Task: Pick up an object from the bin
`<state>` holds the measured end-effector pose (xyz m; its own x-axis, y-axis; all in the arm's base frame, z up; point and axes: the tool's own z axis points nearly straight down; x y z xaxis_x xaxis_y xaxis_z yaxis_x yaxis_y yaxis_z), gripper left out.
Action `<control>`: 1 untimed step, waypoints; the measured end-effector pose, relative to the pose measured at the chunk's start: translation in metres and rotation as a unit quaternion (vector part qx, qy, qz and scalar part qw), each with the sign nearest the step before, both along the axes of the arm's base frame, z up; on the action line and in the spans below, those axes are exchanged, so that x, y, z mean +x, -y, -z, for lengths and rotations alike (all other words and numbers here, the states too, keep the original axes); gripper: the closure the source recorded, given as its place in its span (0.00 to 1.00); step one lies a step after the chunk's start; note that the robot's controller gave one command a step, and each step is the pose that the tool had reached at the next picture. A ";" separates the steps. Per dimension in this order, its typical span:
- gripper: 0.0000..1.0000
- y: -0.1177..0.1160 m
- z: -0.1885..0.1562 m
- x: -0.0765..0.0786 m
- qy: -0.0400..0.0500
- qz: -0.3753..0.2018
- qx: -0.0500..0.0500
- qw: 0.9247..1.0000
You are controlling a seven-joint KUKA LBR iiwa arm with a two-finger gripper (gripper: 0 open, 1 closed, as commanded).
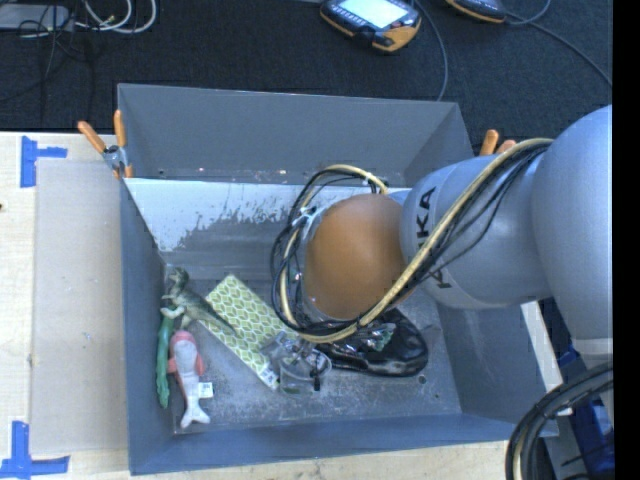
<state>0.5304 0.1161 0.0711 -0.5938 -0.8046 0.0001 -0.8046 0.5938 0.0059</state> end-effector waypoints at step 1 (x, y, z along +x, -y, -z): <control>1.00 -0.039 0.001 0.009 -0.003 -0.016 -0.001 1.000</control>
Offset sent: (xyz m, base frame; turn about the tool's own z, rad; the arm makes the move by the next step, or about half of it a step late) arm -0.0326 0.0345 0.0269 -0.8941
